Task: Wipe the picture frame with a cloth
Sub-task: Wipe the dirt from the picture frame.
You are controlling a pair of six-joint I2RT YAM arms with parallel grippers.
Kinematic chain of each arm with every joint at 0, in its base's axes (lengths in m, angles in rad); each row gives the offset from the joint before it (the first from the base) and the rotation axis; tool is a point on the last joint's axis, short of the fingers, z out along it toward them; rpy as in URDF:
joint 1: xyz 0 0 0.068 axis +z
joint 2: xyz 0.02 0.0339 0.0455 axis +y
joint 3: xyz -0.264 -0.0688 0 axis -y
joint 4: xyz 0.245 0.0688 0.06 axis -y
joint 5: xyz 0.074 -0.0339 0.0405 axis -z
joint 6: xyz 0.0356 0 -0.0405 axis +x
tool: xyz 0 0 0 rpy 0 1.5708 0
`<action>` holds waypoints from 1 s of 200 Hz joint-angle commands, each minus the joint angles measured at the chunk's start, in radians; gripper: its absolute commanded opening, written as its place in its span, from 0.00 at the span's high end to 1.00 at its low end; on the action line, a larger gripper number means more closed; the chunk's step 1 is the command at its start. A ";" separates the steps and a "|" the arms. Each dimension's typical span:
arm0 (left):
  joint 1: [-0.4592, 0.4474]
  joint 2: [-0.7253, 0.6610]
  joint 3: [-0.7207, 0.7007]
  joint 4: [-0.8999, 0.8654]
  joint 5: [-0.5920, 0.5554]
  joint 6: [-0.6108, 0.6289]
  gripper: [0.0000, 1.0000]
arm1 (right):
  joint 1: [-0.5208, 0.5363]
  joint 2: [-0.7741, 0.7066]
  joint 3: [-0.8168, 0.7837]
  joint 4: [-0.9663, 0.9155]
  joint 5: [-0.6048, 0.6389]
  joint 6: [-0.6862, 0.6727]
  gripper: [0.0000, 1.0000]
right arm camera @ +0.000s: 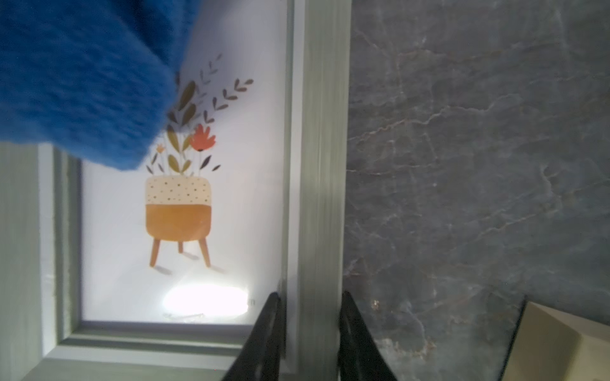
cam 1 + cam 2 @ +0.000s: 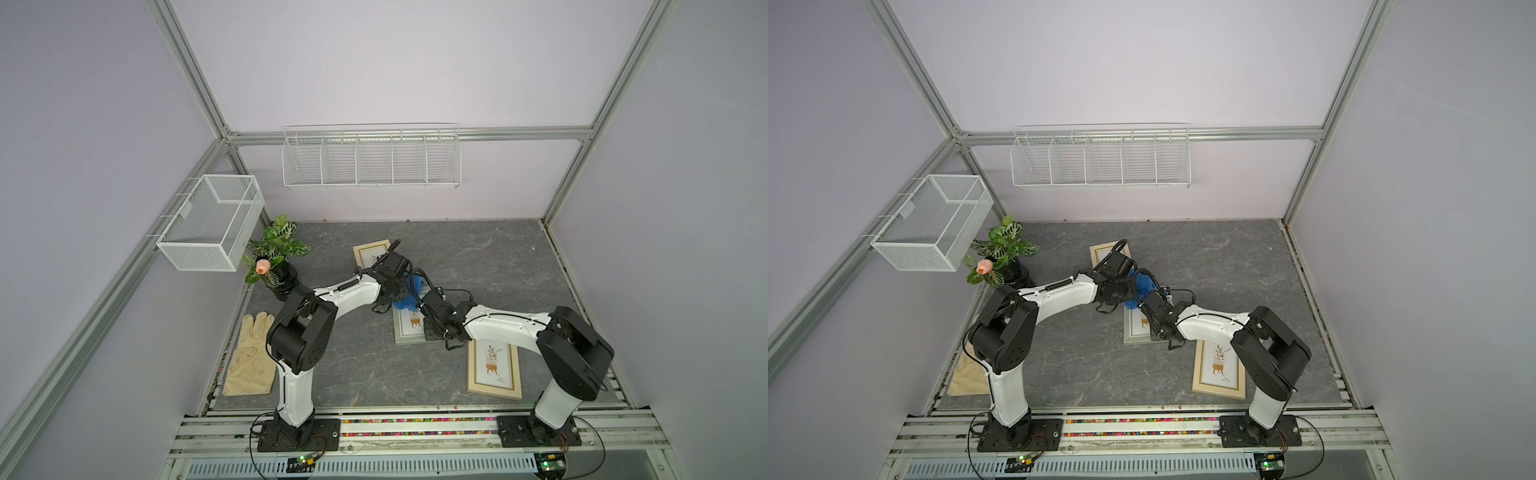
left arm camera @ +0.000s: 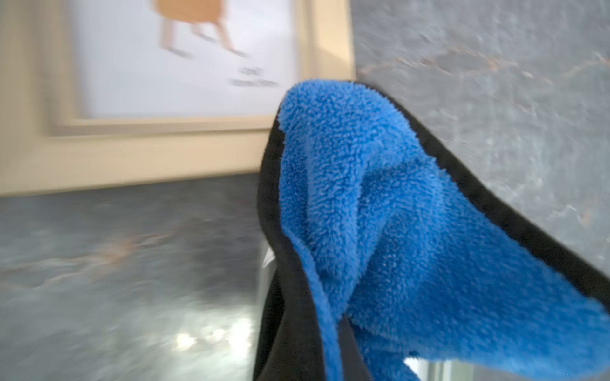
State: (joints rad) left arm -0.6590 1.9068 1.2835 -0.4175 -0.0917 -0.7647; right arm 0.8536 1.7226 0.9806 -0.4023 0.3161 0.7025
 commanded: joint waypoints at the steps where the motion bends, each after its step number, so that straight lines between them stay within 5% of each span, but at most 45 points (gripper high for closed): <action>1: -0.006 -0.055 -0.054 -0.066 -0.052 0.022 1.00 | 0.005 0.011 -0.019 -0.084 0.044 -0.018 0.83; 85: -0.146 -0.334 -0.450 0.046 0.060 -0.180 1.00 | 0.002 0.035 -0.008 -0.079 0.041 -0.017 0.83; 155: -0.068 -0.173 -0.176 0.012 0.012 -0.051 1.00 | 0.004 0.020 -0.005 -0.087 0.041 -0.016 0.83; 200: -0.166 -0.190 -0.286 0.078 0.035 -0.158 1.00 | 0.004 0.014 -0.018 -0.075 0.045 -0.012 0.83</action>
State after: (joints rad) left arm -0.7559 1.7302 1.0649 -0.3660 -0.0681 -0.8505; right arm 0.8536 1.7264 0.9855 -0.4068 0.3168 0.7029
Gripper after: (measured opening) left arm 0.113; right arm 0.269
